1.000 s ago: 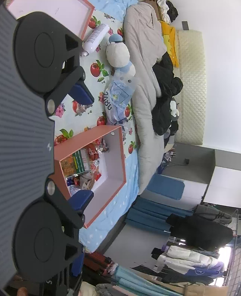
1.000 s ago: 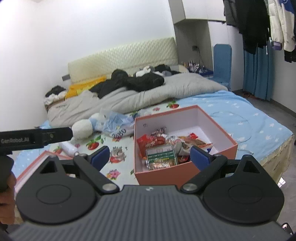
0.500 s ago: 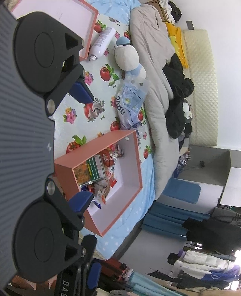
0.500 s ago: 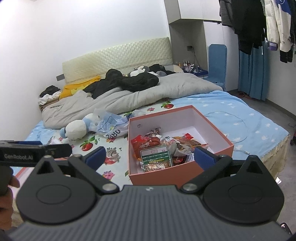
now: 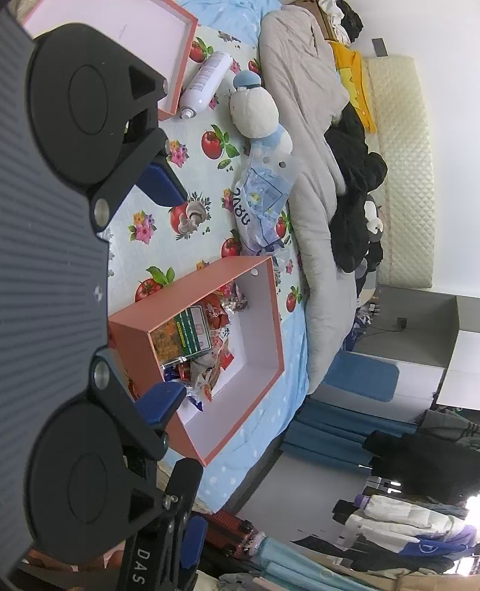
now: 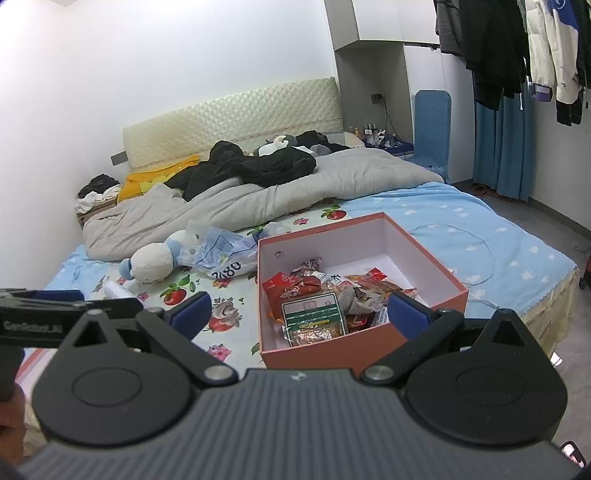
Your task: Organize snacks
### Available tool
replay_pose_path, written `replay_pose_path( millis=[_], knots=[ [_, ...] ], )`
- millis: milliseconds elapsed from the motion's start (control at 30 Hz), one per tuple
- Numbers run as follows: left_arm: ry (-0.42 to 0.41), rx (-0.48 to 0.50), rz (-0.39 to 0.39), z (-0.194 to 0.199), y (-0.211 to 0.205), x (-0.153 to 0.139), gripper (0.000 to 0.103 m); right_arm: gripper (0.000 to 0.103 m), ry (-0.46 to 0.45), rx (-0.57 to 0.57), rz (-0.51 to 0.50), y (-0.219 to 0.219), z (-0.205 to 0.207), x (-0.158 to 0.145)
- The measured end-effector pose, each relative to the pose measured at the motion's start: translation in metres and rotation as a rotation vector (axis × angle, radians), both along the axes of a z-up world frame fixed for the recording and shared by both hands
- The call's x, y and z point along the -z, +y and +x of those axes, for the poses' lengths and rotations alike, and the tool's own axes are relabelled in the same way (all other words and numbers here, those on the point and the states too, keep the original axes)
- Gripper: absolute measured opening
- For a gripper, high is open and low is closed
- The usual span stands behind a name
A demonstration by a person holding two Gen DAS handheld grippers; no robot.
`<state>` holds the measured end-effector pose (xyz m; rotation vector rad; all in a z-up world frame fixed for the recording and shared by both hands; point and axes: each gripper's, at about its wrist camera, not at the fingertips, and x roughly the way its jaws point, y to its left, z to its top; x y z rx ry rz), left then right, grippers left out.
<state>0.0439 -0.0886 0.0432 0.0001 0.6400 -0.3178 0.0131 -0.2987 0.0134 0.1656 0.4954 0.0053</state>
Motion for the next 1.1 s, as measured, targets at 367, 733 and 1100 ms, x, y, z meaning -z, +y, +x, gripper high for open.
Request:
replay_pose_path(
  millis=[367, 733, 1100],
  knots=[
    [-0.021, -0.023, -0.008, -0.0053, 0.0055, -0.0046, 0.102, 0.103, -0.007, 0.001, 0.003, -0.0002, -0.0044, -0.0009],
    [-0.026, -0.014, -0.019, -0.0084, 0.0036, -0.0073, 0.102, 0.103, -0.011, 0.012, 0.012, -0.0014, -0.0051, -0.0005],
    [-0.016, 0.0, -0.012, -0.0067, 0.0003, -0.008, 0.102, 0.103, 0.002, 0.021, 0.017, -0.0026, -0.0038, 0.0003]
  ],
)
